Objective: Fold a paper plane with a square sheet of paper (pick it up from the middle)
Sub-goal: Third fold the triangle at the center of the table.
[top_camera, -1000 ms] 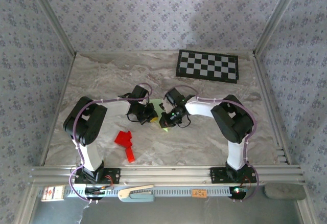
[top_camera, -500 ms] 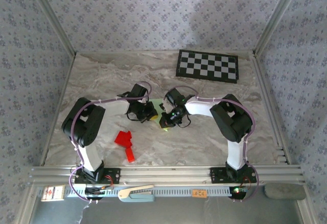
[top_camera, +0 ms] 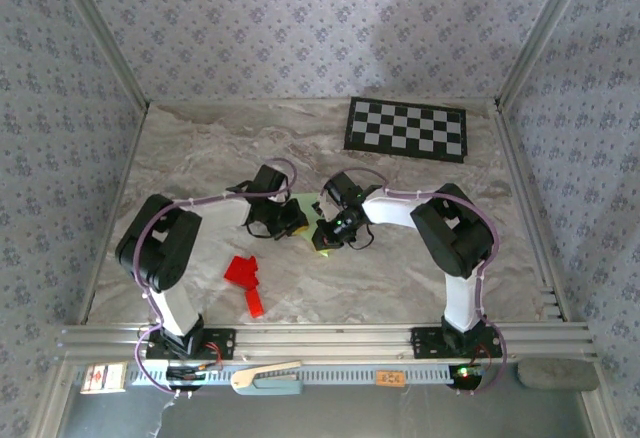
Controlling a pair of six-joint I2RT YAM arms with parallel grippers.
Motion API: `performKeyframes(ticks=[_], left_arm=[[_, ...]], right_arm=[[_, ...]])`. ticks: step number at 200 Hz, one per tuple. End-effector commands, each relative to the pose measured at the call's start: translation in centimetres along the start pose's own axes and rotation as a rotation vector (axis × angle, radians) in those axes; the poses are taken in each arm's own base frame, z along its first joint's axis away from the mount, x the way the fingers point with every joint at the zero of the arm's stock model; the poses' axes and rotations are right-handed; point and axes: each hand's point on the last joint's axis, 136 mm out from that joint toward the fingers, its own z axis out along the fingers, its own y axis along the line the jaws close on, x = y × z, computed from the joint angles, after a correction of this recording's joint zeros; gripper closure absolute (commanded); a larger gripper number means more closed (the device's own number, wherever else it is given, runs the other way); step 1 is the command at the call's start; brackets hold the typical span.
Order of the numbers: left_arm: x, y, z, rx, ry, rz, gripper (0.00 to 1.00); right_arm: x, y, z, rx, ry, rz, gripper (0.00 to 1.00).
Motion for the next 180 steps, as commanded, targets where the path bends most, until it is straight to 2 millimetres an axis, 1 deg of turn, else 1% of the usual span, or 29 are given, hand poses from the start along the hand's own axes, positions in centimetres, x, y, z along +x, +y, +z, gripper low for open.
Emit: performKeyframes(ticks=[1,35,49,63,83,96,109,123,156,180], left_arm=[[0.2,0.7,0.7,-0.030,0.014,0.029,0.92],[0.0,1.6,1.1,-0.065,0.007,0.029,0.92],[0.0,2.1,1.3,-0.083,0.008,0.029,0.93],[0.1,2.7,1.5,-0.102,0.010,0.022,0.93],[0.2,3.4,1.7,-0.123,0.012,0.013,0.94],[0.2,3.7,1.8,-0.134,0.011,0.010,0.94],[0.3,3.9,1.8,-0.143,0.012,0.005,0.94],[0.3,4.1,1.9,-0.152,0.012,0.003,0.95],[0.4,4.6,2.0,-0.174,0.014,-0.011,0.95],[0.6,5.1,2.1,-0.197,0.018,-0.026,0.96]], right_arm=[[2.2,-2.8,1.3,0.084,0.079,0.049,0.94],[2.2,-2.6,1.2,0.079,0.077,0.046,0.94],[1.9,-2.3,0.9,0.074,0.068,0.040,0.94],[1.4,-1.3,0.2,0.053,0.049,0.030,0.93],[0.2,0.8,-1.4,-0.001,0.000,0.008,0.92],[-0.4,1.4,-2.2,-0.004,-0.027,-0.002,0.91],[-0.8,1.2,-2.6,0.020,-0.041,0.006,0.90],[-1.0,0.6,-2.4,0.051,-0.047,0.014,0.90],[-1.2,-0.1,-1.3,0.077,-0.023,0.029,0.90],[-0.7,-0.3,-0.5,0.086,0.006,0.030,0.91]])
